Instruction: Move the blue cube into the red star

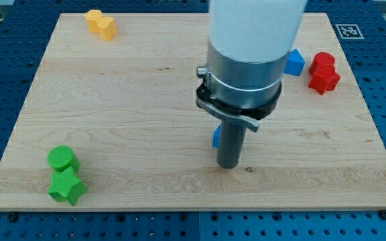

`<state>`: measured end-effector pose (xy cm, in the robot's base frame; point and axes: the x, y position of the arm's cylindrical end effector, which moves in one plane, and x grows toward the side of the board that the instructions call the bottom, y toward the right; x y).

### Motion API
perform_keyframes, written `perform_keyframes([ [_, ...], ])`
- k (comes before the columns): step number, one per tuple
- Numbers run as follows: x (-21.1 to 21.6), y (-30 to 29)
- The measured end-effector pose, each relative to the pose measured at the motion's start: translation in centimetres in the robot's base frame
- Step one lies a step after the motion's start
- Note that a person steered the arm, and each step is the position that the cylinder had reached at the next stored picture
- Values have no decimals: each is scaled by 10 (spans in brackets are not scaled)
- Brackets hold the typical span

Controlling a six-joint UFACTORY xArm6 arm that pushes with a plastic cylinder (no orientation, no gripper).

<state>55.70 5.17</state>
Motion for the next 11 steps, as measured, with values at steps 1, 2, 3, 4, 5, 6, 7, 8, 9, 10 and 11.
perform_keyframes([
  [1,-7,2],
  [2,-11,-4],
  [3,-24,-6],
  [4,-44,-6],
  [5,-69,-6],
  [6,-98,-6],
  [7,-126,-6],
  [8,-148,-8],
  [9,-153,-8],
  [10,-153,-8],
  [11,-153,5],
])
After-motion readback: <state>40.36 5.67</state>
